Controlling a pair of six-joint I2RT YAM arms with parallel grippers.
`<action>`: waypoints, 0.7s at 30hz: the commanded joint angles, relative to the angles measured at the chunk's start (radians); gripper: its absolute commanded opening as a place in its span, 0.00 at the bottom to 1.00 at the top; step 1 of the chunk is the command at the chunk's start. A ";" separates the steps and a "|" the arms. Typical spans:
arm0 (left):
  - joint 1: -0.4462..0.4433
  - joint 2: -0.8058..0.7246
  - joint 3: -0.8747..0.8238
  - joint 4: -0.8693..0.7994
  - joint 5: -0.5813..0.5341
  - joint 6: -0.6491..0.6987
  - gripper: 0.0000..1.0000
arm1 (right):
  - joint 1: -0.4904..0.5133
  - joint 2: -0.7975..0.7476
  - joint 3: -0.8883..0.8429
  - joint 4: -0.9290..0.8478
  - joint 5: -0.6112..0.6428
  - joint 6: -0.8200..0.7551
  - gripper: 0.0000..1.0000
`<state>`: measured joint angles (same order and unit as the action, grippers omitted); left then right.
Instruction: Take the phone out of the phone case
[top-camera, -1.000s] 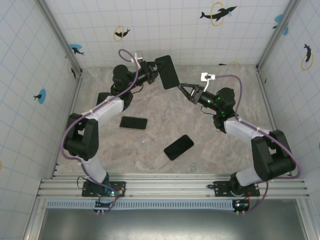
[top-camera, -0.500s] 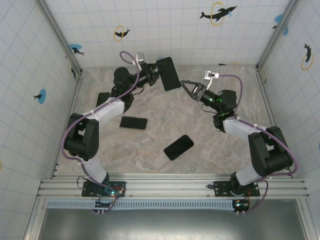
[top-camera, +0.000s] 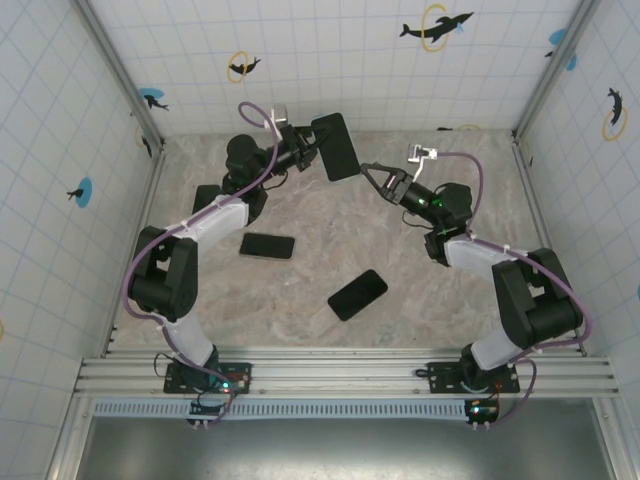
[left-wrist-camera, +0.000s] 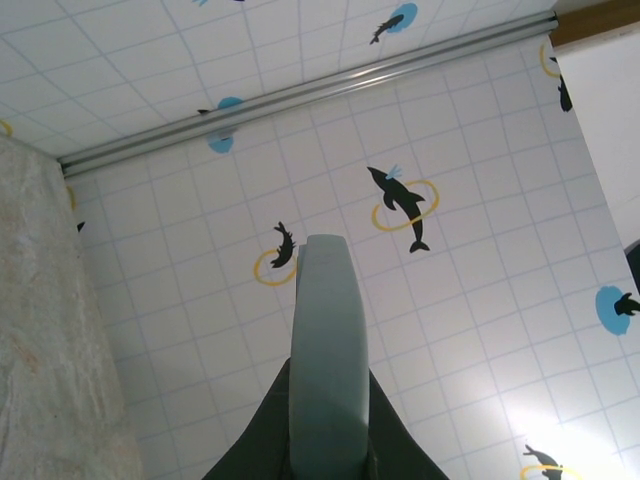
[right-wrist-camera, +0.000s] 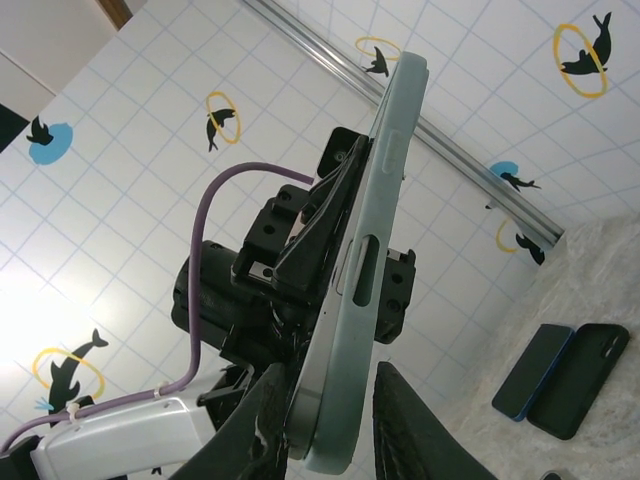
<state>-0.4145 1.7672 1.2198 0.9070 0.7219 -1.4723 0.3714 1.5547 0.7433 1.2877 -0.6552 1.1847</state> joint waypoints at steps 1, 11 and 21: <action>-0.005 -0.040 0.005 0.150 0.009 -0.065 0.00 | -0.009 0.020 -0.020 0.056 0.006 0.027 0.26; -0.003 -0.042 0.024 0.124 0.021 -0.044 0.00 | 0.000 0.044 0.002 0.099 -0.020 0.060 0.25; -0.004 -0.043 0.027 0.047 0.021 0.015 0.00 | -0.014 0.023 -0.008 0.163 -0.005 0.099 0.25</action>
<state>-0.4145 1.7668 1.2114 0.9310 0.7372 -1.4879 0.3592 1.5906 0.7364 1.3705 -0.6552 1.2652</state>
